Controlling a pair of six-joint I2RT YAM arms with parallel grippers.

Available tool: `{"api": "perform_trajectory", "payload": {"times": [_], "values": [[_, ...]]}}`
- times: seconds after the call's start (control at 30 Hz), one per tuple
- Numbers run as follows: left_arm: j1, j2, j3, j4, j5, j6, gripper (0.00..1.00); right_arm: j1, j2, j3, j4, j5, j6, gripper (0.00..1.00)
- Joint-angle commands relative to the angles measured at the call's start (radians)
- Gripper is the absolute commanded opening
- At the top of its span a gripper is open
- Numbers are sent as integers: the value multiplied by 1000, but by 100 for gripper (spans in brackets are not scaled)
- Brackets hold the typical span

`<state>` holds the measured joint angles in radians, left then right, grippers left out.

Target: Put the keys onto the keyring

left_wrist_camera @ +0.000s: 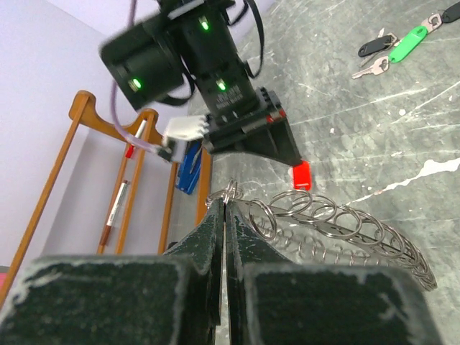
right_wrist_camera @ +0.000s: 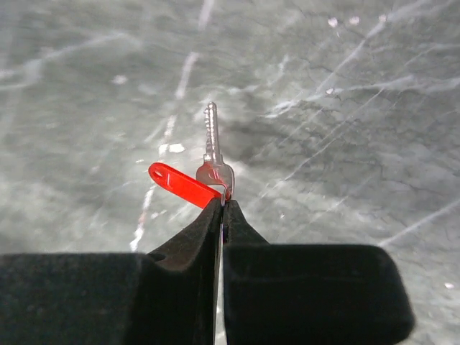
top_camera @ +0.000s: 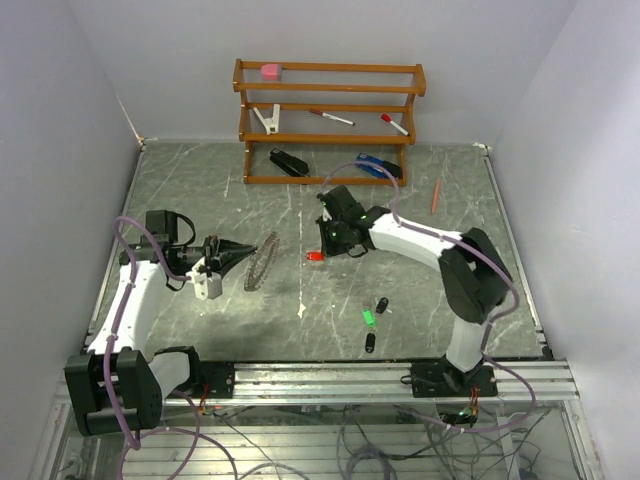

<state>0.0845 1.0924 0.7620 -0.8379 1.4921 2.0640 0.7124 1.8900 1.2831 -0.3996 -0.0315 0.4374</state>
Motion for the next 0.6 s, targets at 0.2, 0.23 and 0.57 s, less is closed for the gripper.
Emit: {"api": "perform_trajectory", "payload": {"times": [0.2,0.23,0.57], "values": [[4,0,105,-78,95,645,7,2,-309,155,-28,-331,-159,0],[1,3,104,-72,96,646,7,10,-304,196,-44,-354,-165,0],[-15,4,113,-59,95,646,7,90,-261,290,-86,-507,-203,0]]}}
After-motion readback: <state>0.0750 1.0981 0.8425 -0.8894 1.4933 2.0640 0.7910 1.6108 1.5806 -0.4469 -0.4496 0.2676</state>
